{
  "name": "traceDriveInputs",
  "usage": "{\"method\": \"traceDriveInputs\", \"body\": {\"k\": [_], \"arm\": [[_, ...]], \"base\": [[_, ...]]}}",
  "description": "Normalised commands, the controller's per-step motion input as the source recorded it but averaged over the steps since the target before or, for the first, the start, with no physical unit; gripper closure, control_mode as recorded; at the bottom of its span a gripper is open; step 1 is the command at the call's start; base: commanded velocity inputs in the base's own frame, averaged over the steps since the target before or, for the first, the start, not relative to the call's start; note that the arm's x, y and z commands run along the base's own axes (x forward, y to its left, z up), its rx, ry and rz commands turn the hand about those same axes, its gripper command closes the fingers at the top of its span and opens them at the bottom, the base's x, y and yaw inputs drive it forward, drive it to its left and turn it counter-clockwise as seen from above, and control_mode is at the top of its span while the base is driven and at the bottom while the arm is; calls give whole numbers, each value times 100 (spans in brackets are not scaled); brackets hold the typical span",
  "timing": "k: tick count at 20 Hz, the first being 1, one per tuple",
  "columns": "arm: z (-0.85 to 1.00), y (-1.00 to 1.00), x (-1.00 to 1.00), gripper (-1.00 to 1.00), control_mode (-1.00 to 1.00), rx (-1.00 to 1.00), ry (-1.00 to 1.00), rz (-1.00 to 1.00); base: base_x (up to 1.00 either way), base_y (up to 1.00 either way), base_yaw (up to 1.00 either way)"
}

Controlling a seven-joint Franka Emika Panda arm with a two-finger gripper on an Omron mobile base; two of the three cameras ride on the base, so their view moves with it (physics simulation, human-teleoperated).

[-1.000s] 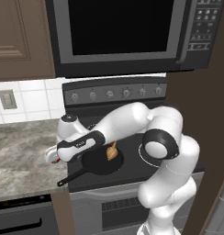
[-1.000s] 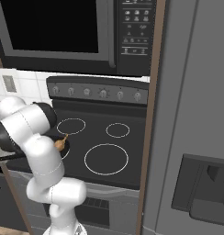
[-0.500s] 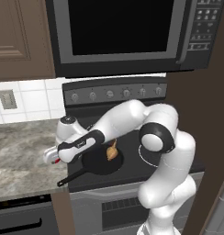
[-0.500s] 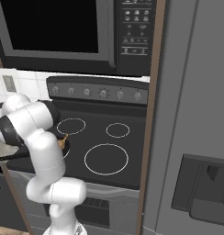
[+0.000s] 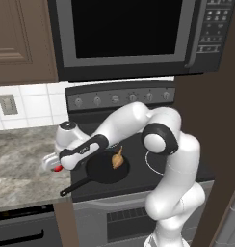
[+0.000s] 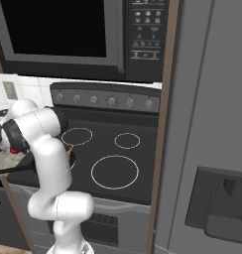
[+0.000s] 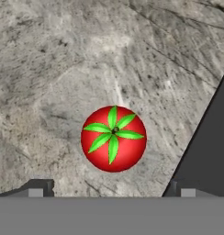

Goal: Place the pan on the front left burner on the stove. Then place the tomato and the onion in the pan and turn on the front left burner.

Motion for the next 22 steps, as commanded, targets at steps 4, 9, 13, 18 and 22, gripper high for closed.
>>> {"method": "traceDriveInputs", "body": {"k": [4, 9, 13, 18, 22], "arm": [[-7, 5, 0, -100, -100, 0, 0, 0], [-10, 0, 2, -100, -100, 0, 0, 0], [-9, 0, 12, -100, -100, 0, 0, 0], [-8, 0, 16, -100, -100, 0, 0, 0], [-9, 1, 14, -100, -100, 0, 0, 0]], "base": [[0, 0, 0], [0, 0, 0], [0, 0, 0], [0, 0, 0], [0, 0, 0]]}}
